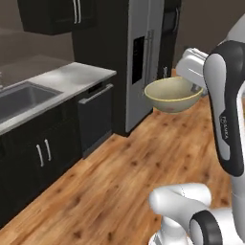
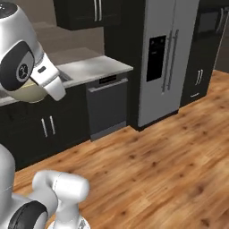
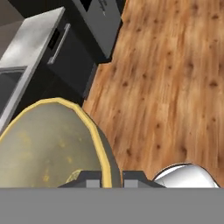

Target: Take the smaller bowl and place it next to the appetizer plate on the dining counter , and place the larger bowl next to the plate with cooked food.

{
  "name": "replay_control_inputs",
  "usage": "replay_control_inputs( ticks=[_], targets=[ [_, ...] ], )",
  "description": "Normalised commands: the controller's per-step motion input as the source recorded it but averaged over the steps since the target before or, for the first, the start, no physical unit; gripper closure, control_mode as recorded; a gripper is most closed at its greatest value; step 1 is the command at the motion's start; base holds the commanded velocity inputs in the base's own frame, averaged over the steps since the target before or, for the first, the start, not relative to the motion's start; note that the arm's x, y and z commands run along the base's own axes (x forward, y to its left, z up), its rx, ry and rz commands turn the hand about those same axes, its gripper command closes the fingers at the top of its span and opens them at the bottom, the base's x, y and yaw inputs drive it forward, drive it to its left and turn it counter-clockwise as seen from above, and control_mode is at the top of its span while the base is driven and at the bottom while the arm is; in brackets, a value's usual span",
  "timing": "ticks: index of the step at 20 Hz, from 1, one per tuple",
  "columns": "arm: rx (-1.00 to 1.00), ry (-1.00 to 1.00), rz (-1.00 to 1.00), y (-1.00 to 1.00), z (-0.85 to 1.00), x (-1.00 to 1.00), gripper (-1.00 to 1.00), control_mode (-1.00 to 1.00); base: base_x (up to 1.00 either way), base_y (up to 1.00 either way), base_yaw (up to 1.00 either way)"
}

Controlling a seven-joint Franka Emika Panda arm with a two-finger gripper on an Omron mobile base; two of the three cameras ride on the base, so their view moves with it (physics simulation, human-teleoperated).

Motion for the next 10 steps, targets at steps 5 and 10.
replay_control_inputs(
  ticks=[5,10],
  targets=[
    [0.00,0.00,0.00,0.00,0.00,0.00,1.00,1.00,0.54,-0.11,-0.56],
    [0.00,0.00,0.00,0.00,0.00,0.00,1.00,1.00,0.78,0.00,-0.54]
  ],
)
